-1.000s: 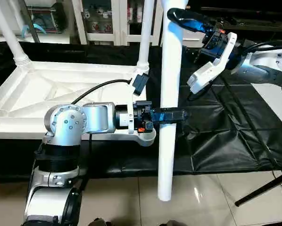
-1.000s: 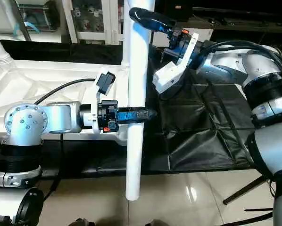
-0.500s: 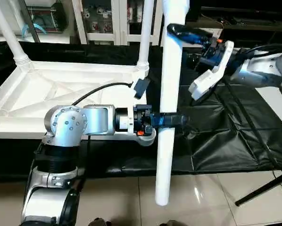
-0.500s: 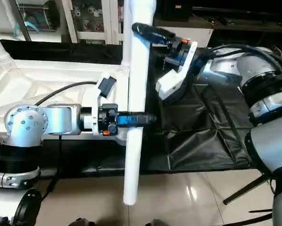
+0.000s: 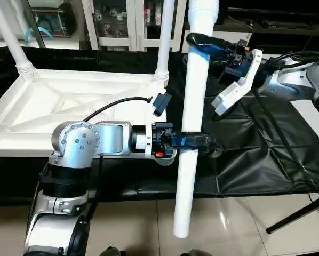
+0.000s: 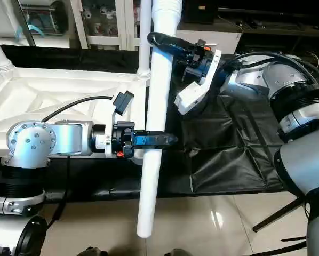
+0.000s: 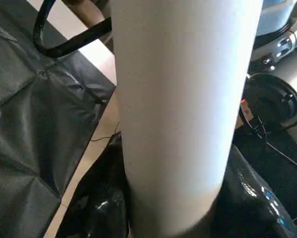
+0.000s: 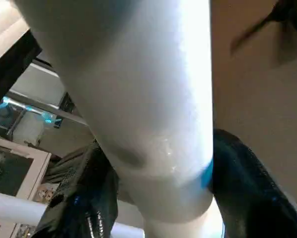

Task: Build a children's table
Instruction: Insert table leg to table base

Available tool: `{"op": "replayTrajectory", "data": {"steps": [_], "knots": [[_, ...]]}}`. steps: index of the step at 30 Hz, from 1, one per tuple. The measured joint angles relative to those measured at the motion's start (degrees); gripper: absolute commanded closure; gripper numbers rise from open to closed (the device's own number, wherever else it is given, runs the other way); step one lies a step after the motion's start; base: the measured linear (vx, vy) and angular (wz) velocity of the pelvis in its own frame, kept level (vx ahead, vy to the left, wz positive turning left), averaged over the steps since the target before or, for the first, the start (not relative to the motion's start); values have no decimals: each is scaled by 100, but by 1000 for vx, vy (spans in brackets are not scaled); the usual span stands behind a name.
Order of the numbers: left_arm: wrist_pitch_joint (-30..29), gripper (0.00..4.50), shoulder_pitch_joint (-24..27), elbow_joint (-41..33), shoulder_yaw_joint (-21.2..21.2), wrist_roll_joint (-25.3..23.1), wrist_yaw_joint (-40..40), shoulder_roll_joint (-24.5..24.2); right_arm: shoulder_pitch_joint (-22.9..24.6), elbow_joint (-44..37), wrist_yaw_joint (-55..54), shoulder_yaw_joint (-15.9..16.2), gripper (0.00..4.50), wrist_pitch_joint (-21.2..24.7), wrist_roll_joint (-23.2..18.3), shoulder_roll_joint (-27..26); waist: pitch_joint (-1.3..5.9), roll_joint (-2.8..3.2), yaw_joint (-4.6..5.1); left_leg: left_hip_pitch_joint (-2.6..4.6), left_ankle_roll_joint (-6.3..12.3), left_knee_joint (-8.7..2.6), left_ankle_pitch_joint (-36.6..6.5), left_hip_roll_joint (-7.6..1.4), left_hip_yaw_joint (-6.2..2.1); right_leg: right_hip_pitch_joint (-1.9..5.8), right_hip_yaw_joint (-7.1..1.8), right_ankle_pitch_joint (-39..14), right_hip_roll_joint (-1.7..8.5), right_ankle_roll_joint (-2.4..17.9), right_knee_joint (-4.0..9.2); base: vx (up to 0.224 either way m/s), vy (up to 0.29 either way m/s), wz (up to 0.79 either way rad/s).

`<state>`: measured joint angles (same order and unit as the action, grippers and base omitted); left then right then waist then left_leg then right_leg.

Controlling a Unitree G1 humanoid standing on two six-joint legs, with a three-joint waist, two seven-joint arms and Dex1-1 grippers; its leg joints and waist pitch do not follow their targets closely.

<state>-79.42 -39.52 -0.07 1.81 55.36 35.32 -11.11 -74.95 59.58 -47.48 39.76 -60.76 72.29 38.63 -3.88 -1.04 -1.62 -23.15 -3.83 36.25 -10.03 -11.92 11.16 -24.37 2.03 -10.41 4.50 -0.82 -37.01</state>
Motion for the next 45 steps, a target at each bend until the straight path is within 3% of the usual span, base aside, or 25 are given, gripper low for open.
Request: {"op": "replayTrajectory", "data": {"steps": [3, 5, 8, 11, 21, 30, 33, 38, 40, 42, 43, 45], "knots": [[44, 283, 0, 2, -19, -23, 15, -25, 0, 25, -33, 25, 232, 40, 0, -13, 0, 0, 0, 0, 0, 0, 0, 0, 0, 0, 0, 0, 0, 0, 0, 0, 0, 0], [134, 213, -1, 3, -63, -76, 42, -45, 0, 32, -39, 32, 234, 65, -2, -17, 0, 1, 0, 0, 0, 0, 0, 0, 0, 0, 0, 0, -1, 0, 0, 0, 0, 0], [224, 210, -45, -3, -113, -111, 119, -50, 7, 156, 4, 89, 235, 78, 4, -15, 0, 0, -10, -1, 0, 2, 0, 0, 0, 0, 0, 0, -1, 0, 0, 0, 0, 0], [428, 168, -96, -51, -220, -232, 221, -224, 60, 217, 17, 145, 248, 92, 9, -7, 0, 2, 0, 0, 0, 2, 0, 0, 0, 0, -1, 0, 0, 1, -1, 0, 0, 0], [1570, 142, -93, -100, -676, -1036, 738, -1009, 122, 437, 66, 282, 254, 284, 55, 47, 0, 2, 5, 1, -1, 2, 0, -3, -1, -3, -6, 1, 1, 0, -4, 0, 0, 0], [2538, 142, -591, 842, 214, -1431, 809, -1567, 330, 863, 473, 338, 266, 406, -53, 41, 0, 2, -3, -1, -2, 2, 0, -2, 0, -6, -12, 2, 2, 0, -5, 0, 0, 0], [2928, 142, -729, 1184, 485, -1477, 662, -1589, 378, 1062, 823, 290, 266, 452, -294, 36, 0, 1, -18, -1, -2, 2, 0, -2, 0, -6, -12, 3, 3, 1, -5, 0, 0, 0], [3450, 142, -911, 1527, 1013, -1581, 389, -1630, 737, 1514, 1825, -237, 266, 522, -1048, 25, 0, 1, -16, -1, -1, 3, -1, -2, 2, -5, -15, 4, 6, 2, -6, 0, 0, 0], [3751, 142, -925, 1602, 1190, -1639, 174, -1509, 868, 1738, 2612, -600, 266, 692, -1521, -83, 0, 1, -12, -1, 0, 5, 0, -3, 2, -5, -14, 7, 5, 7, -7, 0, 0, 0], [3957, 142, -986, 1614, 1313, -1678, -7, -1427, 1049, 1950, 3524, -1067, 266, 1025, -2061, -247, 1, -6, -16, -2, 1, 10, 0, -8, 1, -5, -12, 9, 3, 10, -9, 0, 0, 0], [4107, 142, -1053, 1611, 1376, -1698, -169, -1390, 1212, 2077, 4227, -1474, 266, 1395, -2506, -395, 1, -7, -17, -2, 2, 13, 0, -9, 1, -4, -10, 12, 3, 14, -9, 0, 0, 0], [4422, 142, -1141, 1592, 1429, -1853, -403, -1396, 1465, 2246, 5004, -1965, 267, 1918, -3112, -574, 1, -4, -23, -4, 5, 14, 0, -9, 1, -5, -10, 15, 7, 19, -9, 0, 0, 0]]}}
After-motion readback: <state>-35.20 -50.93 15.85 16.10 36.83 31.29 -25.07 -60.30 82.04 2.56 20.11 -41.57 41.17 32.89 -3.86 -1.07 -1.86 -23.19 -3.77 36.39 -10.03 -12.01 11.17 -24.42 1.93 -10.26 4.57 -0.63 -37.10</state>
